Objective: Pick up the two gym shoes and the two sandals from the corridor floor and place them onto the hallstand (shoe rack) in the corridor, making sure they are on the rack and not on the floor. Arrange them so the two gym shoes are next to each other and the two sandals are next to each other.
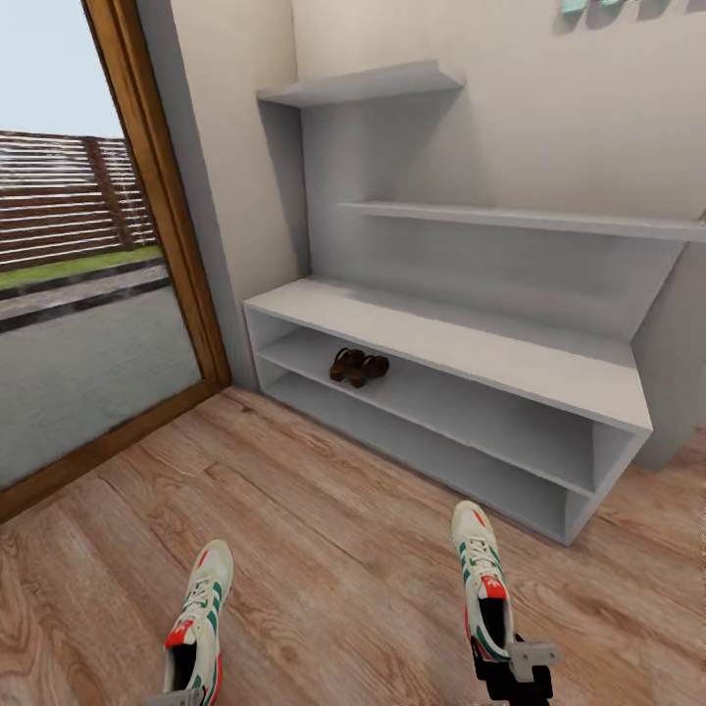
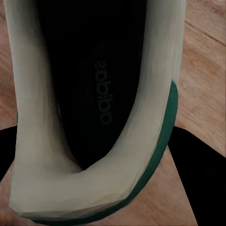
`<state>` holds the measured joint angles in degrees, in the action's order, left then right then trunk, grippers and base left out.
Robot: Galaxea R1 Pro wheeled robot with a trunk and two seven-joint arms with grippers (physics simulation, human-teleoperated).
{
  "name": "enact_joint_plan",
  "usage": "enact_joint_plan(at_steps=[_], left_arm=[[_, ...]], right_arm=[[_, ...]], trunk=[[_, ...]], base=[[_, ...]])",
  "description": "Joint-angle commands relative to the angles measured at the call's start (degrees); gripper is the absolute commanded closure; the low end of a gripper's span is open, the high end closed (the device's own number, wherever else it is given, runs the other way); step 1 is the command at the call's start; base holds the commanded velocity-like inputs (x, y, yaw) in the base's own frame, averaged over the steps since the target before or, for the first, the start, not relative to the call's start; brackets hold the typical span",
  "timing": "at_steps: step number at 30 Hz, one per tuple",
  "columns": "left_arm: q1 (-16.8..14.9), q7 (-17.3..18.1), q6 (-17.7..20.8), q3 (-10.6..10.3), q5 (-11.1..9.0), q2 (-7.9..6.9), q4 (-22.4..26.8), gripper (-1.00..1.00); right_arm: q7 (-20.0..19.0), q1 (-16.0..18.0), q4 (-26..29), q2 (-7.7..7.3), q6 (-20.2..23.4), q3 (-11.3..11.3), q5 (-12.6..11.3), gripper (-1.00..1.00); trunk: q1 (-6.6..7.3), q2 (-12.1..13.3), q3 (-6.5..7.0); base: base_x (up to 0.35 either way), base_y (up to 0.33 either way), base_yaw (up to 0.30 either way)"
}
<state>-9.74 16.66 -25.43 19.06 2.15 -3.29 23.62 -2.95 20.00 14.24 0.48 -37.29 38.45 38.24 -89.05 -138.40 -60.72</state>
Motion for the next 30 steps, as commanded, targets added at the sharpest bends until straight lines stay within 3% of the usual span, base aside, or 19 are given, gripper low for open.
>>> enact_joint_plan(at_steps=[1,17,30], left_arm=[[0.0,0.6,-0.4,0.5,0.2,0.04,-0.1,1.0],[0.0,0.6,-1.4,0.5,0.1,0.04,-0.1,1.0],[0.0,0.6,-1.4,0.5,0.1,0.04,-0.1,1.0]], right_arm=[[-0.3,0.0,0.1,0.04,-0.2,0.5,0.3,1.0],[-0.3,0.0,0.1,0.04,-0.2,0.5,0.3,1.0],[-0.3,0.0,0.0,0.04,-0.2,0.5,0.3,1.0]], trunk=[[0.01,0.0,-0.05],[0.01,0.0,-0.05],[0.01,0.0,-0.05]], base=[[0.0,0.304,-0.264],[0.012,0.305,-0.264],[0.117,0.302,-0.264]])
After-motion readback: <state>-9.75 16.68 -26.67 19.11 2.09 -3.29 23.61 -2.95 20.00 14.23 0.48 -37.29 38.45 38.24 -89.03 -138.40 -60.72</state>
